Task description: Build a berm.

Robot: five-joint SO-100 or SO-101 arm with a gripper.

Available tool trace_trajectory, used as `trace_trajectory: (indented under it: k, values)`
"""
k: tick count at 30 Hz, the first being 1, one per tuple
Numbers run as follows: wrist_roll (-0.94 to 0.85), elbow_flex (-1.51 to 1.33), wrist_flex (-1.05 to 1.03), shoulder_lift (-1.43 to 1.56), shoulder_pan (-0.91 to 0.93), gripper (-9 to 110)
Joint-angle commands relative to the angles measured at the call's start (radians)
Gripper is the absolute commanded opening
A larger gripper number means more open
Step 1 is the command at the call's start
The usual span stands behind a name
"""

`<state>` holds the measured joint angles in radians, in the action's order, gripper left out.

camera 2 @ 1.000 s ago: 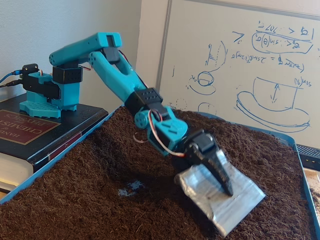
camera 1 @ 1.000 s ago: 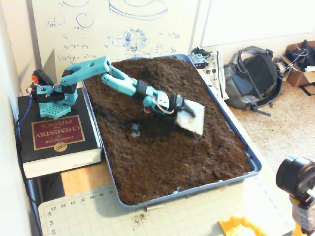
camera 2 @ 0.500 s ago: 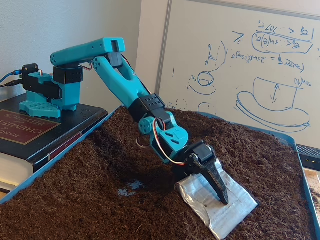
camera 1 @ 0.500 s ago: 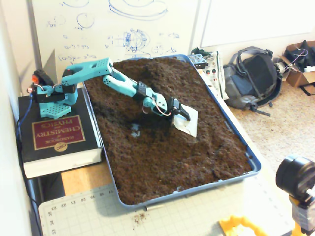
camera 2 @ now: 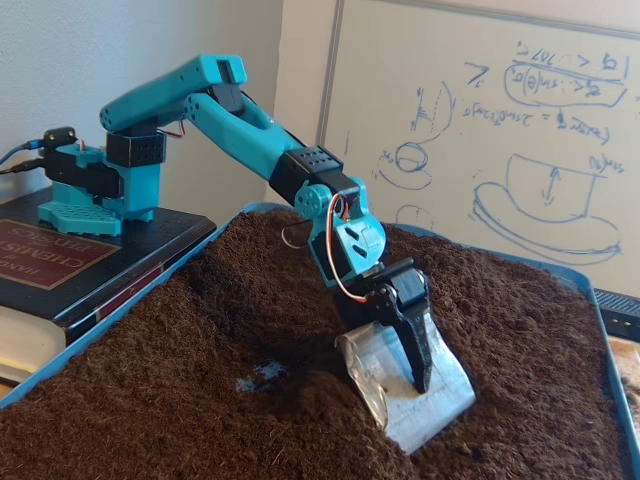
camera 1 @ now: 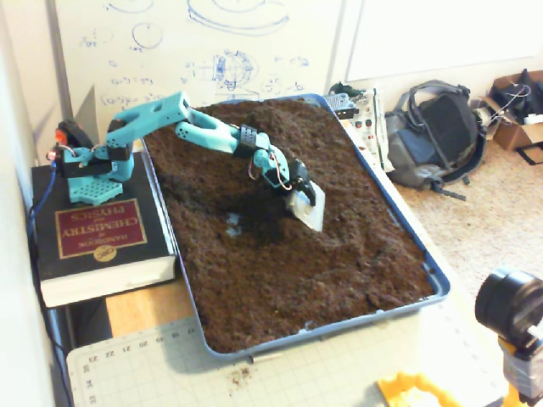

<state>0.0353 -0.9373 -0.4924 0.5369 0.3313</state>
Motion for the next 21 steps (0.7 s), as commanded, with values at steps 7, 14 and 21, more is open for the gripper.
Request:
trace_trajectory:
  k: [7,14,21]
  values:
    - [-0.005,-0.002,-0.19,0.118,-0.037,1]
    - [-0.005,-0.002,-0.322,0.21,-0.037,1]
    - [0.012,0.003,-0.344,0.313,-0.038,1]
